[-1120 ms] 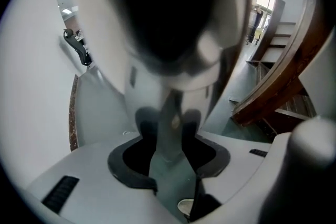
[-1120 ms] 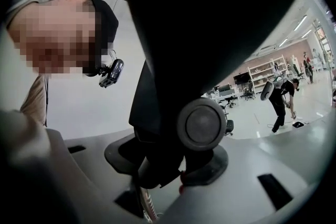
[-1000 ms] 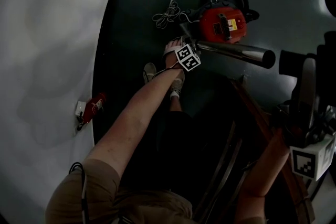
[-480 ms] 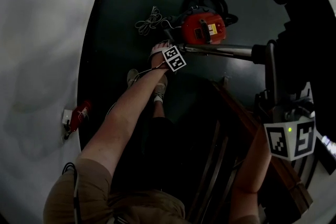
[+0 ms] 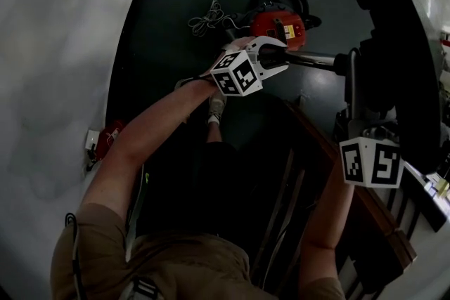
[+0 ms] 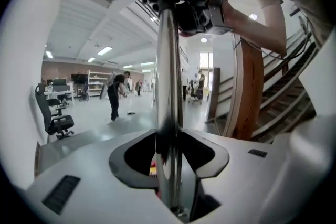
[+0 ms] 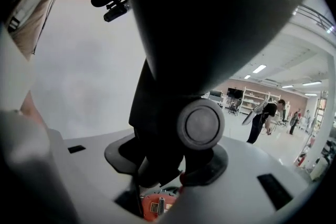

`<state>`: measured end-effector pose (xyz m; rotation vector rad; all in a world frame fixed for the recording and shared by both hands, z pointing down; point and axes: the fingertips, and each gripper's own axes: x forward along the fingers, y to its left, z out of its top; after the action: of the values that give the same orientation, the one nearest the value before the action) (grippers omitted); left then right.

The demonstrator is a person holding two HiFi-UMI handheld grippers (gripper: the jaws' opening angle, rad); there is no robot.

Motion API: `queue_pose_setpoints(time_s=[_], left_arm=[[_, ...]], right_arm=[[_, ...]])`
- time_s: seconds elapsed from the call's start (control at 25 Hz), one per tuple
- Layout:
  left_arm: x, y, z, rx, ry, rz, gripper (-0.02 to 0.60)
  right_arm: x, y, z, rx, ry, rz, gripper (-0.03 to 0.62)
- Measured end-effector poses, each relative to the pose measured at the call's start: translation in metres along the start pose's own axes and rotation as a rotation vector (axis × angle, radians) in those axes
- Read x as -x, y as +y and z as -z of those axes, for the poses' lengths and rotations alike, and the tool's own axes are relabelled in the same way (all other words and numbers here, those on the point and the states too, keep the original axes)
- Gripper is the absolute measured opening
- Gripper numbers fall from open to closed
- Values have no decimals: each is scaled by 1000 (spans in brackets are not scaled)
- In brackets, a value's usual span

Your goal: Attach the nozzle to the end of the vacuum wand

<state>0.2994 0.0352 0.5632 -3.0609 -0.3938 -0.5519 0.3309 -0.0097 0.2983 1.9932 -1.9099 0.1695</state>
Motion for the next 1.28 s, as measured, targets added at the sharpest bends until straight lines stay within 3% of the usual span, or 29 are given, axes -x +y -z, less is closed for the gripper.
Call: queue_pose_setpoints(time_s=[0.08,0.2,0.52,0.72,0.88,1.0,1.28], left_arm=[[-5,1,-9,-31,47,9,163],[-9,1,-5,6,78,26,156],[-10,8,-5,38,151,5,155],[-9,-2,-2,28,139,42,155],[-9,0,-1,55,134,33,155],[-12,-3,1,58,133,28,155],[-16,13,-4,25,141,33,155]], right_arm=[[1,-8,9,-41,11,13,192],[2,-19,20,-114,7,30,192],[-7,-23,17,-128,32,57,190],[-12,-21,24,-198,29,25,191],[5,-16,20,-123,-82,108,189],[18,-20,23,-180,-133,134,189],[-5,-32,20,-198,-83,114,186]])
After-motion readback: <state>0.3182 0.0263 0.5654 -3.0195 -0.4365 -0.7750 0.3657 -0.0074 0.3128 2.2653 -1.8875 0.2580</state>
